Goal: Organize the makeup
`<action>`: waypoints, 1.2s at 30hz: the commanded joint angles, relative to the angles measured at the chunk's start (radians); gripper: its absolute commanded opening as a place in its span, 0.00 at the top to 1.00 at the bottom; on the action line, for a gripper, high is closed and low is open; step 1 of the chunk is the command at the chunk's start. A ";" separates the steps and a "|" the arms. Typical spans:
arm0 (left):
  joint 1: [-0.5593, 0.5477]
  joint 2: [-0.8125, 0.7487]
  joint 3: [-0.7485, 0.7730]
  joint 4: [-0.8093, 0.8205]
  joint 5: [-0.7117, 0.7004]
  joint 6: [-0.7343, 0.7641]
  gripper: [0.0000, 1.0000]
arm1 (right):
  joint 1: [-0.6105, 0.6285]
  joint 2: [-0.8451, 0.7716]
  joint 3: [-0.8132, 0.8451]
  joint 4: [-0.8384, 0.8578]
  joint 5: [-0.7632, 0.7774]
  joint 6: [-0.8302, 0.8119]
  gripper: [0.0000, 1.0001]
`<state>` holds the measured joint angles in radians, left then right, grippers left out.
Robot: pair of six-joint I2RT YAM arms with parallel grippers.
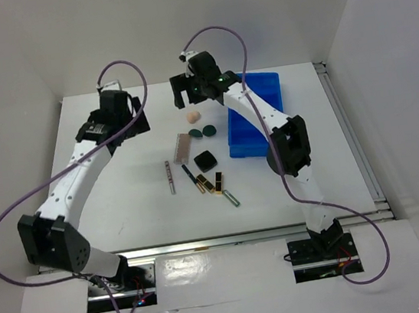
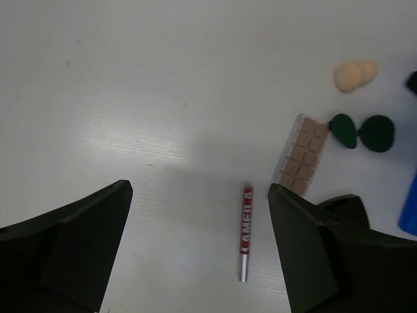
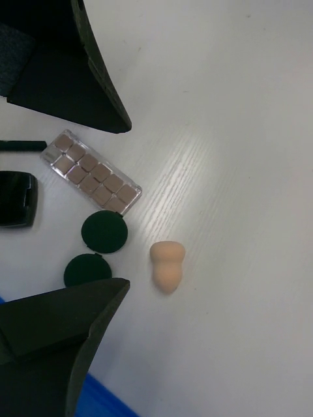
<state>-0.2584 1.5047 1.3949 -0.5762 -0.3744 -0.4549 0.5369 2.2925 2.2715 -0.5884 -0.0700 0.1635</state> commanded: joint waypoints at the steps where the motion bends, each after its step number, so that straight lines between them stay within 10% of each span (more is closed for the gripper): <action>1: -0.012 -0.167 0.004 0.067 0.020 -0.042 0.00 | -0.008 0.059 0.080 -0.033 -0.061 -0.013 0.00; 22: -0.012 -0.356 -0.068 -0.057 0.060 -0.087 0.00 | -0.017 0.348 0.194 0.170 0.076 -0.022 0.35; 31: -0.012 -0.367 -0.088 -0.068 0.060 -0.087 0.00 | -0.008 0.312 0.194 0.203 0.096 -0.022 0.98; 36: -0.012 -0.357 -0.088 -0.057 0.080 -0.096 0.00 | -0.008 0.185 0.099 0.237 0.062 -0.022 1.00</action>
<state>-0.2710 1.1572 1.3052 -0.6544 -0.3149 -0.5503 0.5255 2.6194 2.4020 -0.4255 0.0040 0.1406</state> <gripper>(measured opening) 1.001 0.008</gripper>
